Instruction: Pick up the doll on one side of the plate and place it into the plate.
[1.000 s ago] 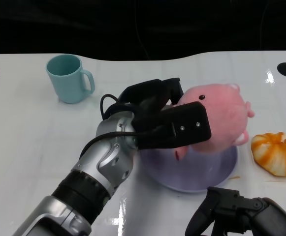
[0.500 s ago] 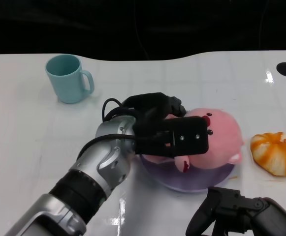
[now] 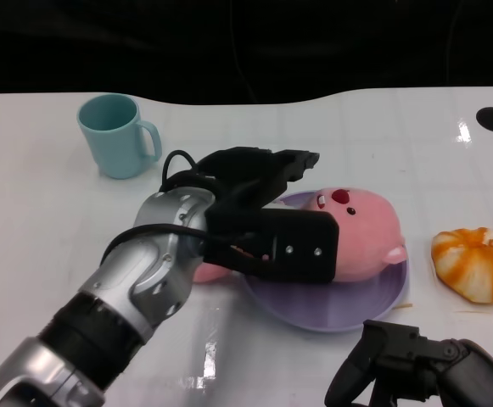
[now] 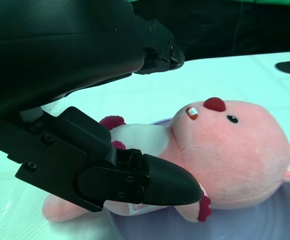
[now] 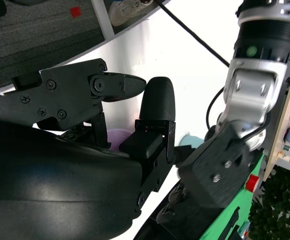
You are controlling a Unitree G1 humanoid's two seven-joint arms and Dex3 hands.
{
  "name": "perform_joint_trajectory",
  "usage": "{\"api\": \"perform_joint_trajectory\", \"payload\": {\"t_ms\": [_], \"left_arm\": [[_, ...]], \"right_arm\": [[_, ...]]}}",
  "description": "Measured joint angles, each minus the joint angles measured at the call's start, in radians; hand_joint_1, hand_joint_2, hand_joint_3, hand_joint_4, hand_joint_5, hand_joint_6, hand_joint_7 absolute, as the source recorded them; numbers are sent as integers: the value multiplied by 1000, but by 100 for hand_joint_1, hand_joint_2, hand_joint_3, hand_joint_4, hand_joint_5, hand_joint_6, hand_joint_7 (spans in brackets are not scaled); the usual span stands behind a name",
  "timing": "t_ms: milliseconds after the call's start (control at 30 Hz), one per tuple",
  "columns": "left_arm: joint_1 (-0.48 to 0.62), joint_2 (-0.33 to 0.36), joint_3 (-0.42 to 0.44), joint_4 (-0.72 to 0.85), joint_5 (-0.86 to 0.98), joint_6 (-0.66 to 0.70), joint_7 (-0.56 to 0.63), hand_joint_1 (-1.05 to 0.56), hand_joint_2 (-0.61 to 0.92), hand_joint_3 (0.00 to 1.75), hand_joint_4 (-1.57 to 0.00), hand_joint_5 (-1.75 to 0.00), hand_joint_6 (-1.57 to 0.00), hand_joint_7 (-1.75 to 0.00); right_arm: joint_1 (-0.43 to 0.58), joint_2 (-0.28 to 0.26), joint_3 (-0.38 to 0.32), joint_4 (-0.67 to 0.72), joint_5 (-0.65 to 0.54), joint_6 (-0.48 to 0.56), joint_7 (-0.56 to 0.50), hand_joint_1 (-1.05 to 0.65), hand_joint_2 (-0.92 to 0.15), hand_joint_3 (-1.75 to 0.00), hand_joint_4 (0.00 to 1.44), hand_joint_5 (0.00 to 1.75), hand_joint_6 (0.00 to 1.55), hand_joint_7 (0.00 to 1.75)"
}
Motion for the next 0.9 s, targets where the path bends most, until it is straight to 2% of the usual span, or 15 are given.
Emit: {"api": "perform_joint_trajectory", "payload": {"t_ms": [300,533,667,700,767,900], "left_arm": [[130,113,90,-260,-39,-41,-44,-93,92,45,-14,-11,-16,-5],[252,155,176,-391,-100,-84,-43,-86,92,39,-18,-19,-21,-7],[362,155,242,-455,-158,-160,9,-78,92,33,-15,-54,-33,-8],[387,154,256,-462,-168,-178,24,-76,92,32,-16,-58,-36,-8],[437,141,290,-470,-205,-218,66,-67,92,22,-26,-68,-48,-13],[535,83,355,-485,-314,-296,140,-41,92,15,-38,-90,-67,-21]], "right_arm": [[-1,-2,-8,2,0,1,2,-27,-92,-31,69,155,61,126],[-2,-4,-9,4,0,-1,3,-27,-92,-31,70,155,61,127],[-1,-4,-10,6,0,-2,3,-27,-92,-31,70,155,62,127],[-1,-4,-10,6,1,-3,3,-27,-92,-31,70,155,62,127],[0,-4,-11,6,3,-3,4,-27,-92,-31,70,155,62,127],[0,-5,-12,7,6,-5,5,-27,-92,-31,70,156,62,127]]}}
